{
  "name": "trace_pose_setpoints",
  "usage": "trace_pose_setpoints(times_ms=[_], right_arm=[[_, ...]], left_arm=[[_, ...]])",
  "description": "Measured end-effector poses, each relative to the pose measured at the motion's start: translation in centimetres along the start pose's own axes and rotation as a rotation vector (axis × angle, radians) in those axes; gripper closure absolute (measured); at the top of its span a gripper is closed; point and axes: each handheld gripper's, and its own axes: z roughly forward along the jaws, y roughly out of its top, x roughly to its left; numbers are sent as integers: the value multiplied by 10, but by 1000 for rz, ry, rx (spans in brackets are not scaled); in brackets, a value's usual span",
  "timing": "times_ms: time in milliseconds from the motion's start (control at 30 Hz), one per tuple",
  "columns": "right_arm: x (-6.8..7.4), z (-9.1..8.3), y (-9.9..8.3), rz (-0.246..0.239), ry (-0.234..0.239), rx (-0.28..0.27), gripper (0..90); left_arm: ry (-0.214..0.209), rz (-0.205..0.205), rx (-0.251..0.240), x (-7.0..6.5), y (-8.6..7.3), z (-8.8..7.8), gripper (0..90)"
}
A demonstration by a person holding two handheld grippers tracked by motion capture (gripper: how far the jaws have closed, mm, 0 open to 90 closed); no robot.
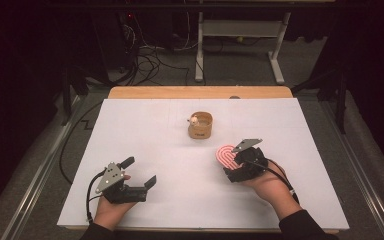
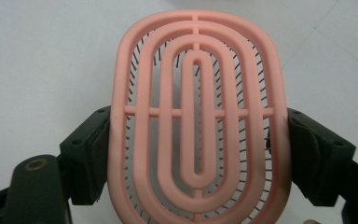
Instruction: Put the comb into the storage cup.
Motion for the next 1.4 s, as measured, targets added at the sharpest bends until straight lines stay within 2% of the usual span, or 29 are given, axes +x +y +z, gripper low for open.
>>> trace_pose_setpoints(times_ms=[333,500,633,733,767,833,867,1000,1067,1100,1167,1267,1300,1333,1400], right_arm=[[-9,-12,-7,14,-23,-2,202],[-11,-12,-14,31,-32,-35,202],[-9,-11,-16,42,-30,-75,202],[-8,-13,-17,48,-46,-124,202],[-8,-13,-17,48,-46,-124,202],[-7,-15,-17,60,-53,-166,201],[-7,-15,-17,60,-53,-166,201],[-6,-16,-16,61,-76,-223,201],[-5,-16,-16,78,-69,-250,201],[-4,-17,-16,79,-84,-283,201],[-3,-17,-16,80,-88,-298,201],[-4,-19,-16,109,-81,-351,201],[-3,-22,-14,119,-89,-388,201],[-3,-22,-14,119,-89,-388,201],[-3,-24,-13,134,-84,-423,201]], left_arm=[[-7,0,4,0,0,1,0],[-16,0,9,-1,0,1,0],[-15,-1,11,-1,0,2,0],[-17,-3,12,-2,-1,2,0],[-18,-3,14,-2,-1,2,0],[-20,-1,17,-2,-1,3,0],[-20,-3,17,-2,-1,3,0],[-19,-1,19,-2,-1,3,0],[-17,2,17,-2,0,2,0],[-19,0,16,-2,0,2,0],[-20,0,18,-2,-1,2,0],[-22,-1,24,-2,-1,3,0],[-23,0,22,-2,-1,3,0],[-24,3,25,-3,-1,3,0],[-24,3,28,-2,-1,3,0]])
